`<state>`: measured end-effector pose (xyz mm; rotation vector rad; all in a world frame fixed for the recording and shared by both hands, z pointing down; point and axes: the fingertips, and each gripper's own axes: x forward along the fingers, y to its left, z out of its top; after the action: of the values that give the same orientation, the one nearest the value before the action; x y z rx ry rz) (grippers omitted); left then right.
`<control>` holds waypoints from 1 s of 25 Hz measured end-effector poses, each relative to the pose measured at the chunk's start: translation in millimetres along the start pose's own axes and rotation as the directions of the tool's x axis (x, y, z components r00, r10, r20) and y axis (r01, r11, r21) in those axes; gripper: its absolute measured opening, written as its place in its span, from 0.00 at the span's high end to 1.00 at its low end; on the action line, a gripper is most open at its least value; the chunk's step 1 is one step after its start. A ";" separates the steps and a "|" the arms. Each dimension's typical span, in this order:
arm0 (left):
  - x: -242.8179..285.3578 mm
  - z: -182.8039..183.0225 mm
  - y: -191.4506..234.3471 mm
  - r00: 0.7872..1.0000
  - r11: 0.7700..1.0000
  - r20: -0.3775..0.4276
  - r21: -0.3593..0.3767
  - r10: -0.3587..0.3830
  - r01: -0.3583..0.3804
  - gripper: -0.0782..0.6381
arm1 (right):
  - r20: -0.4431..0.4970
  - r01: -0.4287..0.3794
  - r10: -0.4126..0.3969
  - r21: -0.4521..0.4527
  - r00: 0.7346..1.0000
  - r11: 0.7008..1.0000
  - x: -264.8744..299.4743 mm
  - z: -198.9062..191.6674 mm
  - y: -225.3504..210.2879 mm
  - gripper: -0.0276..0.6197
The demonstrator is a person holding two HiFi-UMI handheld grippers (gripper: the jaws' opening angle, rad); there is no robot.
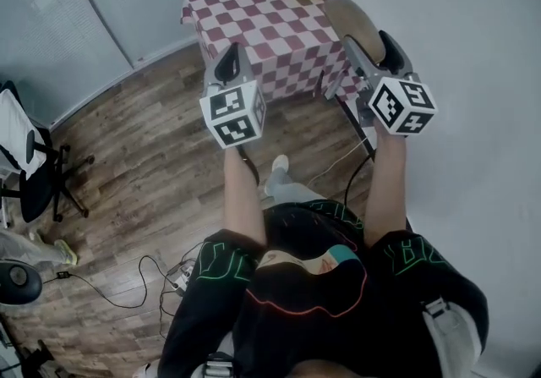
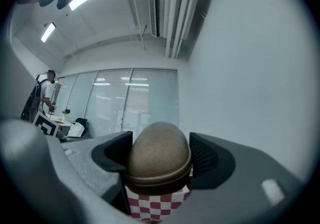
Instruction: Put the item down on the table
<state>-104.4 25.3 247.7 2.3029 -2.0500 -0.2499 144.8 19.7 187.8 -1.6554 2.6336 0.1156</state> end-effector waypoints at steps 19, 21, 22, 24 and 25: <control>195.9 -124.8 37.1 0.964 0.998 -0.265 -0.058 0.005 -0.021 0.88 | -0.248 0.040 -0.027 0.046 0.968 0.998 212.9 -131.8 -89.3 0.40; 222.7 -133.5 37.4 0.964 0.998 -0.264 -0.065 -0.006 -0.012 0.88 | -0.255 0.037 -0.025 0.042 0.967 0.998 236.6 -139.8 -98.4 0.40; 235.3 -137.9 36.7 0.964 0.998 -0.267 -0.066 -0.011 -0.007 0.88 | -0.257 0.035 -0.023 0.043 0.966 0.998 247.6 -143.5 -103.3 0.40; 254.8 -147.7 34.1 0.960 0.998 -0.280 -0.069 -0.018 -0.001 0.88 | -0.266 0.035 -0.021 0.049 0.964 0.998 265.5 -151.7 -113.9 0.40; 262.4 -151.6 33.8 0.958 0.998 -0.286 -0.070 -0.018 -0.002 0.88 | -0.269 0.035 -0.019 0.056 0.963 0.998 273.3 -154.6 -118.8 0.40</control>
<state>-85.8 -249.3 378.9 2.1592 -1.8606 0.0136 135.5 -289.3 318.8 -1.8018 2.7683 -0.2013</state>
